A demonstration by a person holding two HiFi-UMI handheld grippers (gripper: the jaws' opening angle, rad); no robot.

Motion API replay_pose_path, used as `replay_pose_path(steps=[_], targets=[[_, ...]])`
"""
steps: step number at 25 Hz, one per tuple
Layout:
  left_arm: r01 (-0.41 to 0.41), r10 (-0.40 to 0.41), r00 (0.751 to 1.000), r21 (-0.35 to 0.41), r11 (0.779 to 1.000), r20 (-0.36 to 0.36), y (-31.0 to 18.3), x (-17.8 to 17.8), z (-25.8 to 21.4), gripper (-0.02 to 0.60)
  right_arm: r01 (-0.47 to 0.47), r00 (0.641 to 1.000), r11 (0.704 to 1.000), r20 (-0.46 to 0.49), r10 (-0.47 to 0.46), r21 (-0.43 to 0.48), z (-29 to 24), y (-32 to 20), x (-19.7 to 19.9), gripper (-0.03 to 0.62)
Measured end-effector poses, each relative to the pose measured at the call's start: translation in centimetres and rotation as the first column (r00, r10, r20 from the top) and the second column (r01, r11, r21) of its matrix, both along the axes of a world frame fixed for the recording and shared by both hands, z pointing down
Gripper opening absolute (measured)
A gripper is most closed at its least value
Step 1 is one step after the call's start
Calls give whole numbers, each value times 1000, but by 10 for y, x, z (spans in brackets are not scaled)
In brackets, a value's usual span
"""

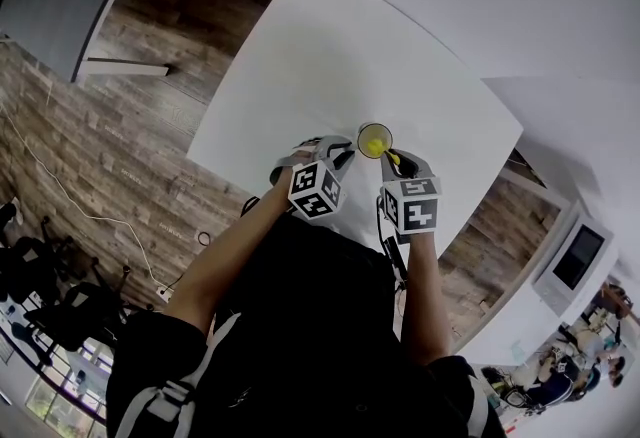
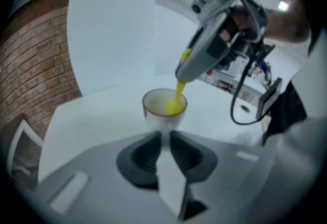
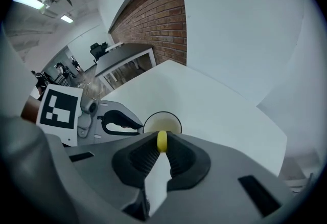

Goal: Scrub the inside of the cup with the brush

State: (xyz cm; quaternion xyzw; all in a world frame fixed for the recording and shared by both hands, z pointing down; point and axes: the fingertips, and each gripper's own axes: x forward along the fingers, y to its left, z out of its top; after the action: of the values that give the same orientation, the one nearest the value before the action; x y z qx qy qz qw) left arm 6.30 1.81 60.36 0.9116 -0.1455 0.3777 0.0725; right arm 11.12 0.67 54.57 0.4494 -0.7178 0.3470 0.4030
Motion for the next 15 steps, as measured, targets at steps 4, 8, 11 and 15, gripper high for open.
replay_pose_path(steps=[4, 8, 11, 15], targets=[[-7, 7, 1000, -2, 1000, -1, 1, 1, 1, 58, -19, 1000, 999, 5, 19, -33, 28, 3, -1, 31], [-3, 3, 1000, -2, 1000, -1, -1, -1, 0, 58, -46, 998, 997, 45, 49, -56, 27, -1, -3, 31], [-2, 2, 1000, 1, 1000, 0, -1, 0, -1, 58, -44, 997, 996, 66, 49, -74, 21, 2, -2, 31], [-2, 2, 1000, 2, 1000, 2, -1, -1, 0, 58, -4, 998, 997, 55, 8, -72, 9, 6, -7, 31]])
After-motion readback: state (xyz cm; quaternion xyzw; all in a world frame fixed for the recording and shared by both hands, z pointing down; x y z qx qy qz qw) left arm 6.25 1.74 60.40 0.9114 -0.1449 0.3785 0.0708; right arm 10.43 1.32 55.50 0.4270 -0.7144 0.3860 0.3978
